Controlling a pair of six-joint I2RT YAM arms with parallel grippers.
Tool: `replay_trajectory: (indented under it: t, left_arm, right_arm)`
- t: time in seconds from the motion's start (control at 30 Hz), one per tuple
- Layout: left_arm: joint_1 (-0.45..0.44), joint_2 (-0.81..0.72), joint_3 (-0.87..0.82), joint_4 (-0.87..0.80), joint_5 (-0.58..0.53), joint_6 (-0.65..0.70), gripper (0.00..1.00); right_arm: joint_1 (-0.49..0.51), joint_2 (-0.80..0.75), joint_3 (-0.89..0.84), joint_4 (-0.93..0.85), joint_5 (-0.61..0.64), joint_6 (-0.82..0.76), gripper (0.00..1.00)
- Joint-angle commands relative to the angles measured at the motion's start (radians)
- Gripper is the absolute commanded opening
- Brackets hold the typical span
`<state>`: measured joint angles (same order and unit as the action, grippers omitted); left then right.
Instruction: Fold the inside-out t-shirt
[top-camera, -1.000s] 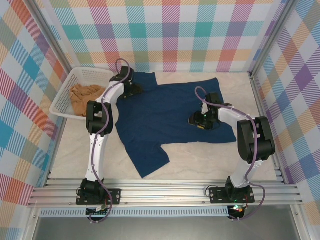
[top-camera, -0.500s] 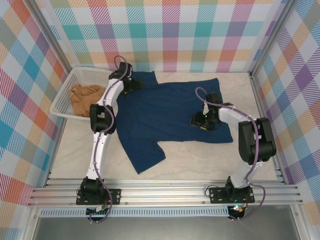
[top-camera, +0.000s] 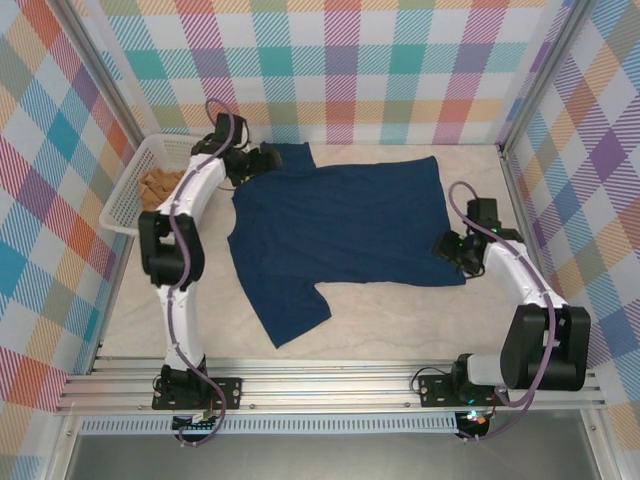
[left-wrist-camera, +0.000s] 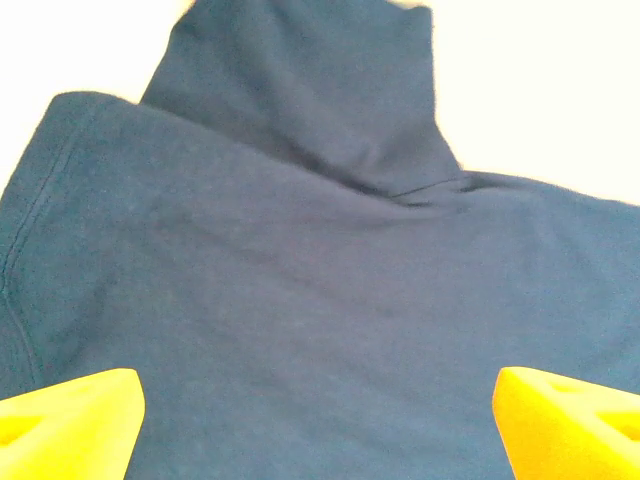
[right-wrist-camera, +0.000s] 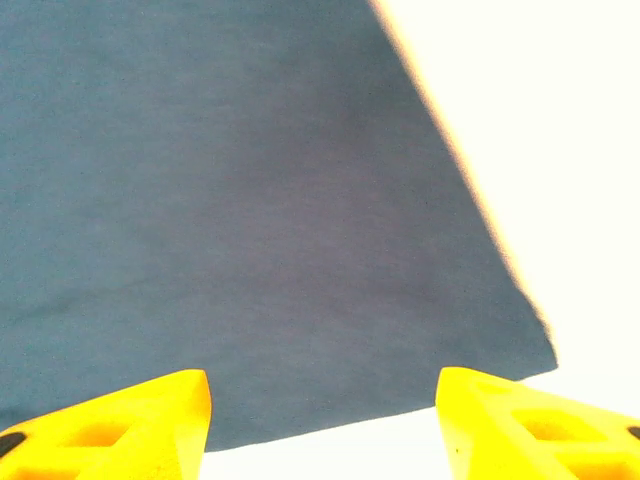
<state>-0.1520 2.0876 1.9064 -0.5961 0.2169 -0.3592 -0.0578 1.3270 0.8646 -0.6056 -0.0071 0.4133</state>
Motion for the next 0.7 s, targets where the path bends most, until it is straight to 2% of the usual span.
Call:
replay_trajectory:
  t: [0.0, 0.07, 0.13, 0.23, 0.33, 0.67]
  left_arm:
    - [-0.026, -0.196, -0.236, 0.180, 0.047, -0.098, 0.90]
    - [-0.049, -0.303, -0.395, 0.257, 0.050, -0.144, 0.90]
    - [-0.075, -0.392, -0.518, 0.306, 0.048, -0.174, 0.90]
    - [-0.104, -0.471, -0.618, 0.291, 0.035, -0.175, 0.90]
    - [-0.125, -0.531, -0.699, 0.288, 0.017, -0.176, 0.90]
    - [-0.153, -0.619, -0.811, 0.261, -0.002, -0.171, 0.90]
  right_arm:
    - [-0.095, -0.039, -0.068, -0.043, -0.016, 0.062, 0.59]
    - [-0.149, -0.061, -0.109, -0.025, -0.055, 0.088, 0.55]
    - [-0.163, -0.076, -0.133, -0.021, -0.041, 0.095, 0.51]
    - [-0.163, -0.057, -0.148, -0.020, -0.027, 0.087, 0.45]
    - [-0.164, -0.015, -0.159, 0.010, -0.009, 0.077, 0.40]
    - [-0.165, 0.109, -0.130, 0.073, -0.022, 0.073, 0.33]
